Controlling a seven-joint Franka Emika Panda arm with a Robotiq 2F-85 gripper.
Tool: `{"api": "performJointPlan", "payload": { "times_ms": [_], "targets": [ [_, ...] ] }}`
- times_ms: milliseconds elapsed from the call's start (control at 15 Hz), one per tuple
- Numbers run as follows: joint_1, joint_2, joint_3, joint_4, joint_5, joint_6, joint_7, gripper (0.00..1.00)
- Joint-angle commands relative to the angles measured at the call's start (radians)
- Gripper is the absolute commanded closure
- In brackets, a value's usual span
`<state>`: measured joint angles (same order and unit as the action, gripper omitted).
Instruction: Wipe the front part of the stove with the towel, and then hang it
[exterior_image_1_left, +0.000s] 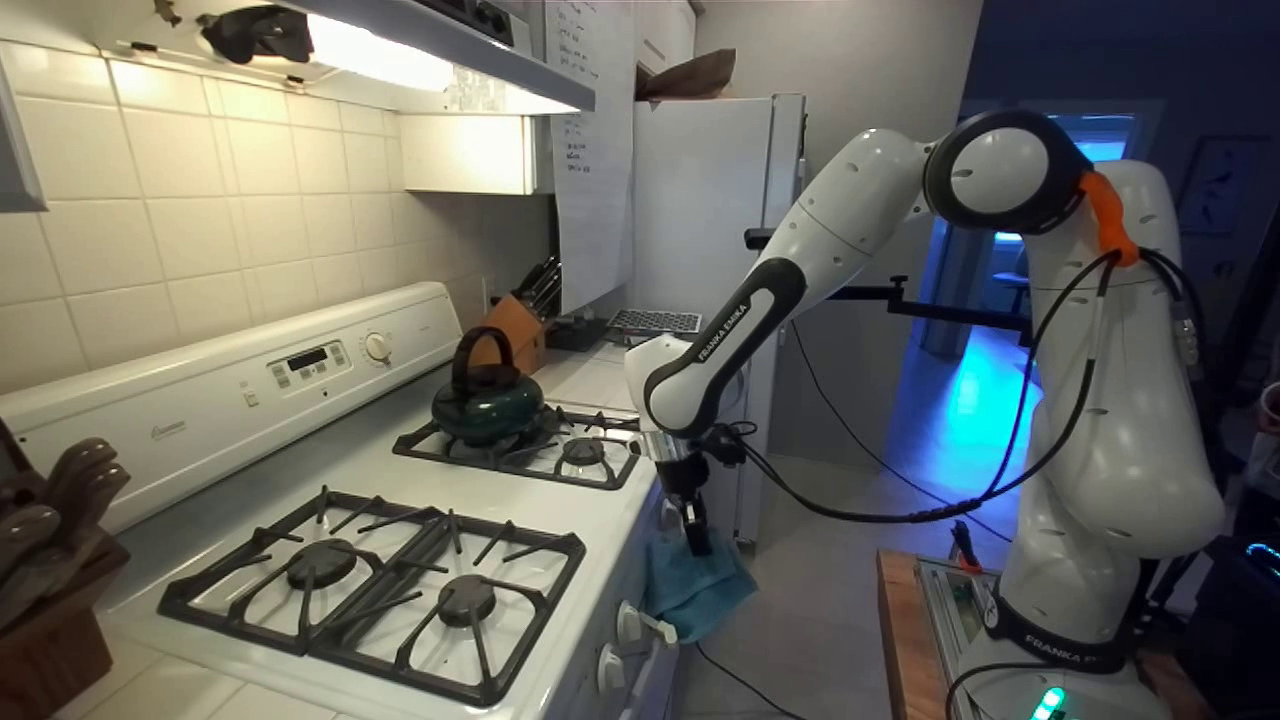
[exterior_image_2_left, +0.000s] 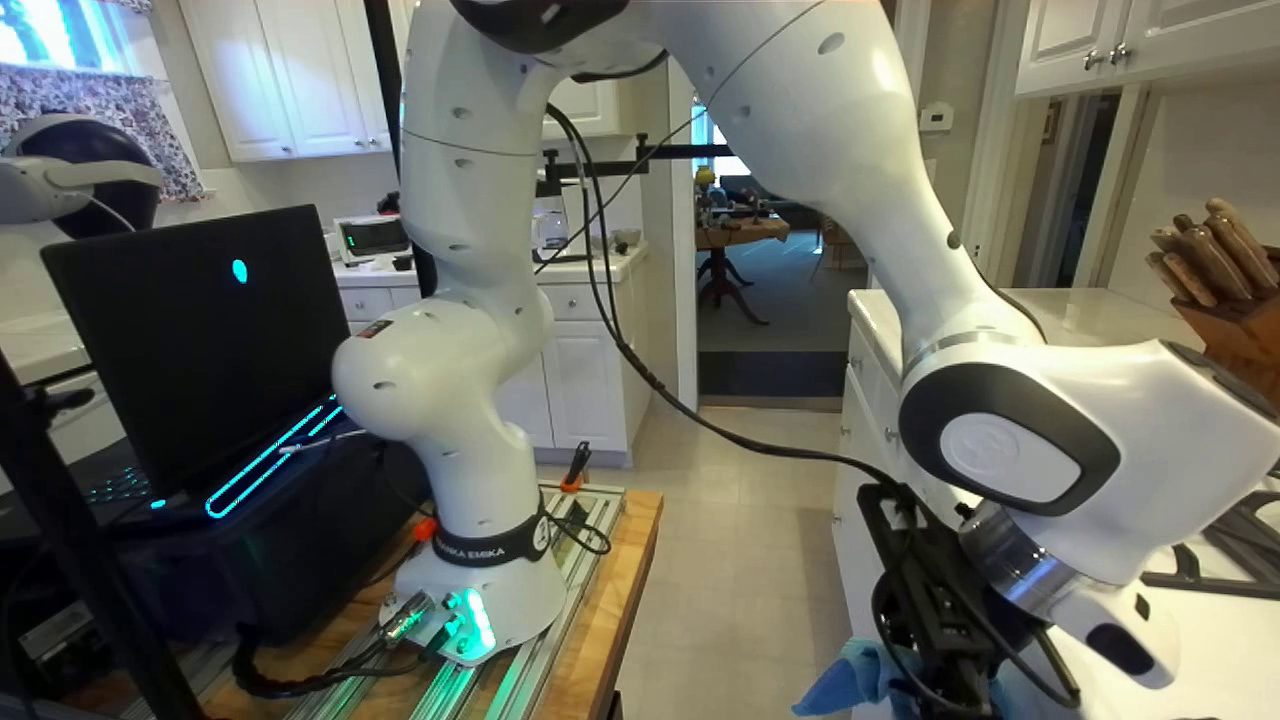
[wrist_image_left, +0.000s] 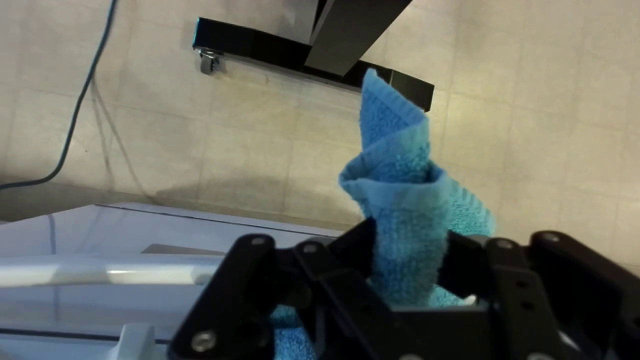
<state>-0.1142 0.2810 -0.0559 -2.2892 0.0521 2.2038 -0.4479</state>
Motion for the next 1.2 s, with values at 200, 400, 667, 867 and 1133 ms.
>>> {"api": "performJointPlan", "payload": {
  "times_ms": [200,400,667,867,1133],
  "targets": [
    [0.007,0.006,0.013,-0.01,-0.062,0.101,0.04,0.97],
    [0.012,0.012,0.03,0.005,-0.038,0.077,0.051,0.97],
    [0.025,0.004,0.041,0.004,-0.038,0.077,0.102,0.97],
    [0.024,-0.01,0.037,-0.011,-0.054,0.08,0.101,0.97],
    [0.016,-0.026,0.016,-0.032,-0.077,0.091,0.096,0.97]
  ]
}}
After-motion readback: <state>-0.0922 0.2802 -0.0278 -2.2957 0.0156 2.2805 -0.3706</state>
